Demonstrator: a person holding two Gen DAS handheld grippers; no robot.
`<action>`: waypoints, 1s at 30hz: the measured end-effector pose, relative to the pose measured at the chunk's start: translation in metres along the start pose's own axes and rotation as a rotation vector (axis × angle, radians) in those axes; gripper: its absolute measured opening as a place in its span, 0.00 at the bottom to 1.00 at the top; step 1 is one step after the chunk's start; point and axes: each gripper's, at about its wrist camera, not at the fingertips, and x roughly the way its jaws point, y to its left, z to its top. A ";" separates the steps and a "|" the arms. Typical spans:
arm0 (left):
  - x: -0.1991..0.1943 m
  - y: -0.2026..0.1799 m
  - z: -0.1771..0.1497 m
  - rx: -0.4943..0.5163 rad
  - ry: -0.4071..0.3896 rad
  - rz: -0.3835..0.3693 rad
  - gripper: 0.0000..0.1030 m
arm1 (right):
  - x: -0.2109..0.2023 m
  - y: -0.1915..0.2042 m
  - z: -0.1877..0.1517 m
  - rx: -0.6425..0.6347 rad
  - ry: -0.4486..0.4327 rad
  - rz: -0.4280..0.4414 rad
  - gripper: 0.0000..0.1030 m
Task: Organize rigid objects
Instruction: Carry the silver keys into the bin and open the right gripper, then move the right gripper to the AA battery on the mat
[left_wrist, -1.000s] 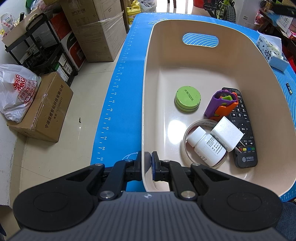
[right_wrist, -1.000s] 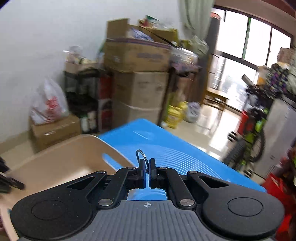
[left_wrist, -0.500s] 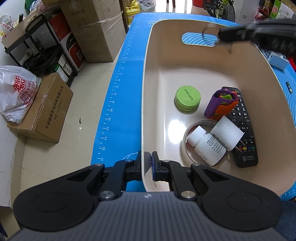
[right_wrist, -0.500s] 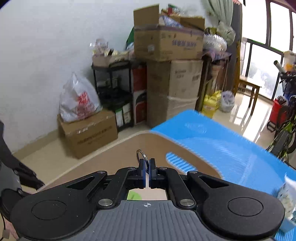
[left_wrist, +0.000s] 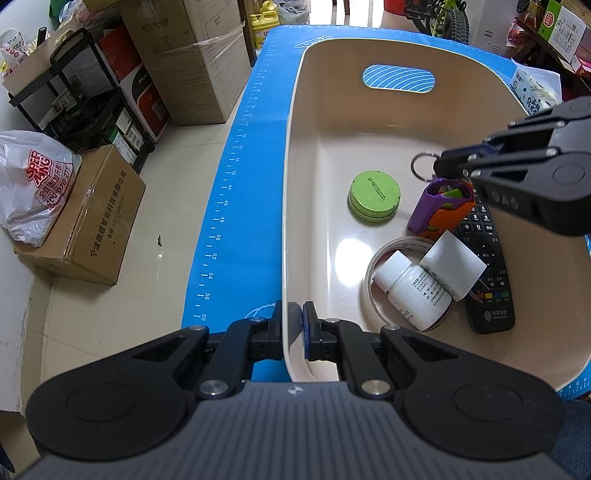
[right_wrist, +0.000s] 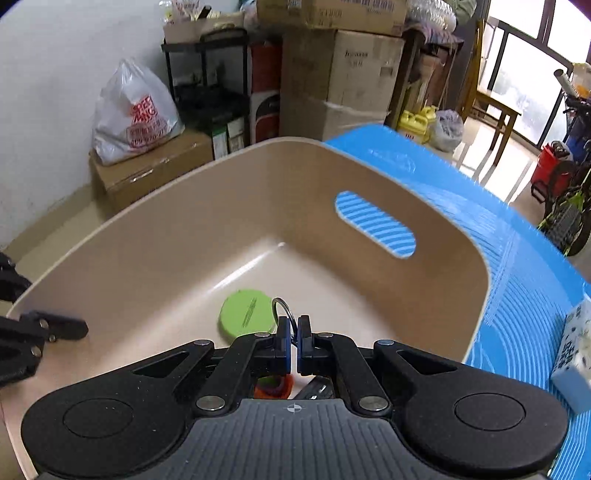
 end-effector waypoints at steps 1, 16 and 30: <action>0.000 0.000 0.000 0.000 0.000 0.000 0.10 | 0.002 0.001 -0.001 -0.001 0.009 -0.004 0.12; 0.000 -0.001 0.000 -0.003 -0.001 0.001 0.10 | -0.038 -0.029 0.002 0.060 -0.054 -0.002 0.65; -0.001 -0.001 0.001 -0.008 -0.002 0.004 0.10 | -0.109 -0.110 -0.021 0.178 -0.109 -0.087 0.84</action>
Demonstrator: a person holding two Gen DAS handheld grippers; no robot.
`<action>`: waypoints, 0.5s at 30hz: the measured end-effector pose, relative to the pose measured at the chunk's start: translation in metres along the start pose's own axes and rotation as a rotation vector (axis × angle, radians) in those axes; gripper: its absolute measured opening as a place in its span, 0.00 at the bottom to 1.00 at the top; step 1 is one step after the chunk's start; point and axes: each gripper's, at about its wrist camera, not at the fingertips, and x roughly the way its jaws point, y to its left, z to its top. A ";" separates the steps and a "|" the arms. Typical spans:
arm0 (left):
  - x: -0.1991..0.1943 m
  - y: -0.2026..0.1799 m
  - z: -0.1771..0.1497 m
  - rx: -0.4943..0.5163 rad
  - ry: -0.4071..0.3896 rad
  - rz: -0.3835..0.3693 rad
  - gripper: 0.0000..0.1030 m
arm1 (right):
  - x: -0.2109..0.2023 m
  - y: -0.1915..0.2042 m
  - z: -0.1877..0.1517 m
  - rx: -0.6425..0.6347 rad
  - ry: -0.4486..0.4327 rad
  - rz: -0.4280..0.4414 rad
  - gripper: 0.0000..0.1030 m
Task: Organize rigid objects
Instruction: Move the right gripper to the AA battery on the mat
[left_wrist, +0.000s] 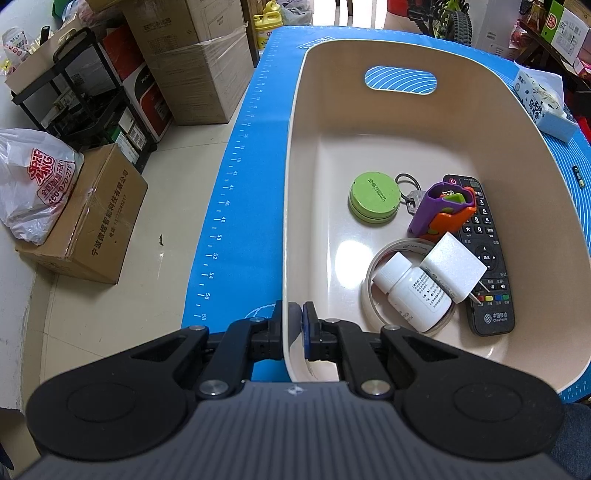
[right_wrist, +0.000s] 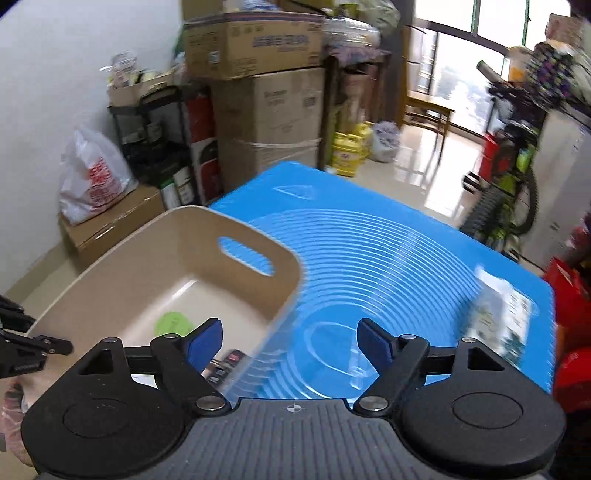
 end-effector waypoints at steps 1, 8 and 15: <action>0.000 0.000 0.000 0.000 0.000 -0.001 0.10 | -0.003 -0.011 -0.003 0.030 0.002 -0.007 0.88; -0.001 0.001 0.000 0.002 0.000 0.002 0.10 | 0.005 -0.076 -0.037 0.160 0.054 -0.113 0.88; -0.001 0.001 0.001 0.001 0.001 0.007 0.10 | 0.034 -0.135 -0.080 0.292 0.128 -0.251 0.88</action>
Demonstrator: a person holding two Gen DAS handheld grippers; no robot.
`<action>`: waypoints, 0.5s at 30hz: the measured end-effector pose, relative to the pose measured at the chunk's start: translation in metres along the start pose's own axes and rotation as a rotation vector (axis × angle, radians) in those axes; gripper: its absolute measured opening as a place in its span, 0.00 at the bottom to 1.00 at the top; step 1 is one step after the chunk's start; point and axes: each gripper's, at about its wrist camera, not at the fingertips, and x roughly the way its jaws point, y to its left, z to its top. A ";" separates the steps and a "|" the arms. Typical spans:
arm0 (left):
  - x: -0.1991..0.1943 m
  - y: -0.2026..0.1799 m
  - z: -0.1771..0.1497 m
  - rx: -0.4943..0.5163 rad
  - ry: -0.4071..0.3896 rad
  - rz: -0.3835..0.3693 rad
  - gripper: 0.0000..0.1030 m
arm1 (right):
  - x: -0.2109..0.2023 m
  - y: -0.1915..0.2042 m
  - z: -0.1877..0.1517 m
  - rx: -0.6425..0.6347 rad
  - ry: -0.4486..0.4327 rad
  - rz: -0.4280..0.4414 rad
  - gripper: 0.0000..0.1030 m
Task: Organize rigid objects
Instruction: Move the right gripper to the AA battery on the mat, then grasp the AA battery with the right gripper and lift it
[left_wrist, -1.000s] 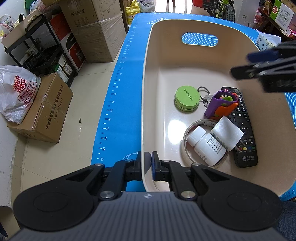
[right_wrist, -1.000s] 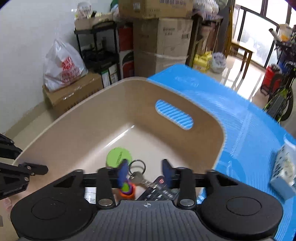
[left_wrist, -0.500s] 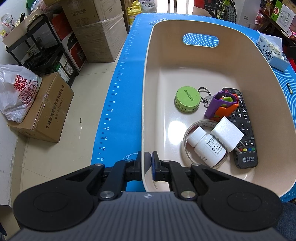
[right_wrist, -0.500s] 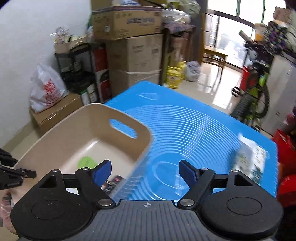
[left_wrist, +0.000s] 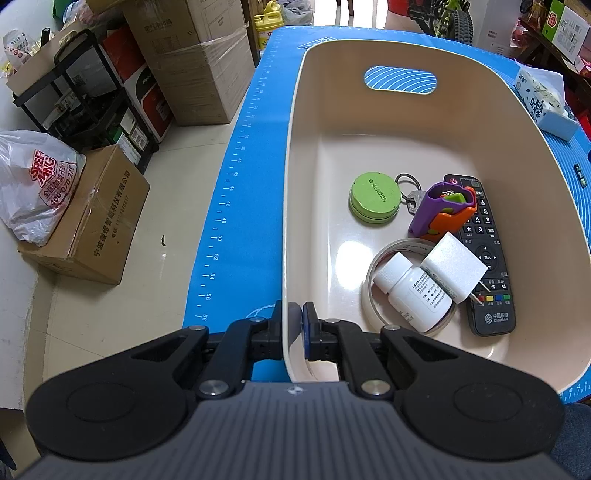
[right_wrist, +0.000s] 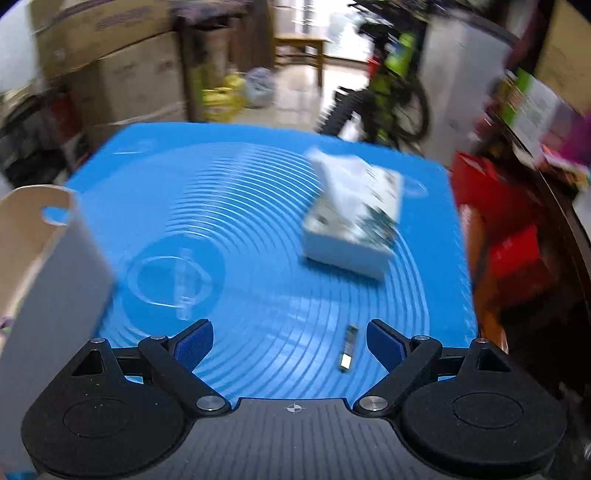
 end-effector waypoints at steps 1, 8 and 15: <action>0.000 0.000 0.000 -0.001 0.000 0.001 0.10 | 0.006 -0.007 -0.003 0.008 0.006 -0.015 0.87; 0.001 -0.002 0.001 0.004 0.003 0.008 0.10 | 0.037 -0.028 -0.014 0.007 0.046 -0.089 0.81; 0.001 -0.004 0.001 0.008 0.005 0.013 0.10 | 0.060 -0.031 -0.019 0.027 0.071 -0.117 0.64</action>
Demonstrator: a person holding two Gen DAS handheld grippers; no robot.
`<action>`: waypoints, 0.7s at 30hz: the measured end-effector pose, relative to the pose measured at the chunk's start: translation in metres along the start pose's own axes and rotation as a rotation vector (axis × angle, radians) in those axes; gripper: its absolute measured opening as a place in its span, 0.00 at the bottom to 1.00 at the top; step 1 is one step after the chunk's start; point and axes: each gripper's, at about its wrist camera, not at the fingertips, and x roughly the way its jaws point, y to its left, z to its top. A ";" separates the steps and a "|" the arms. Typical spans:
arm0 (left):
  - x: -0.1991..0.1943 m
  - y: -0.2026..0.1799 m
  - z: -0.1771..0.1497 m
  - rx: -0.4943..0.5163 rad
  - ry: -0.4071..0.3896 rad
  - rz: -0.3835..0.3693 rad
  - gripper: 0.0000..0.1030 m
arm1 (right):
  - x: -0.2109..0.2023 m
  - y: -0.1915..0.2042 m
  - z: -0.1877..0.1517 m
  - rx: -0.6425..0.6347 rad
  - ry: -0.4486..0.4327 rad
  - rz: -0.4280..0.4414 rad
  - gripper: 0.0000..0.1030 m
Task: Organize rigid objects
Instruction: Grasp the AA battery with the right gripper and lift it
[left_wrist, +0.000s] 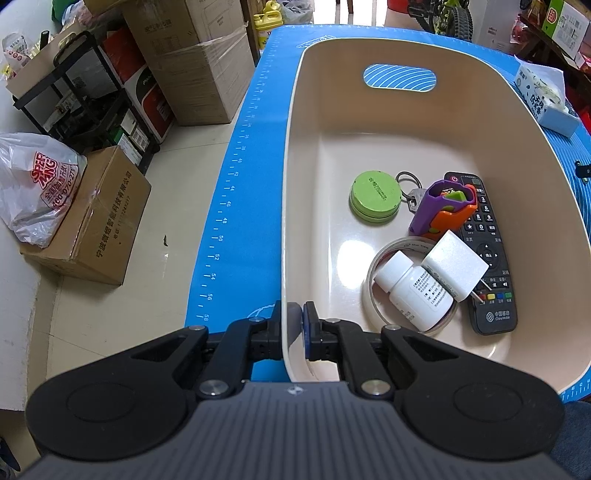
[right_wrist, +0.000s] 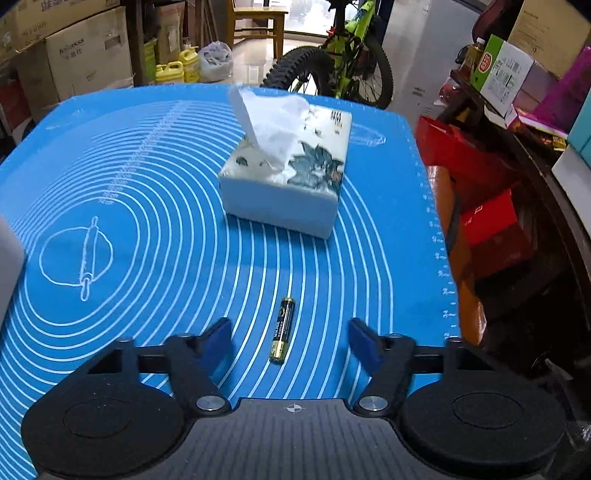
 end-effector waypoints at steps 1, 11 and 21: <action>0.000 0.000 0.000 0.000 0.000 0.001 0.10 | 0.003 0.001 0.000 -0.005 0.005 -0.007 0.58; 0.000 -0.001 0.000 -0.002 0.000 0.000 0.10 | 0.007 0.014 -0.003 -0.015 -0.001 -0.003 0.17; 0.000 -0.001 0.000 -0.004 -0.002 0.002 0.10 | -0.008 0.007 0.005 0.031 -0.018 0.024 0.17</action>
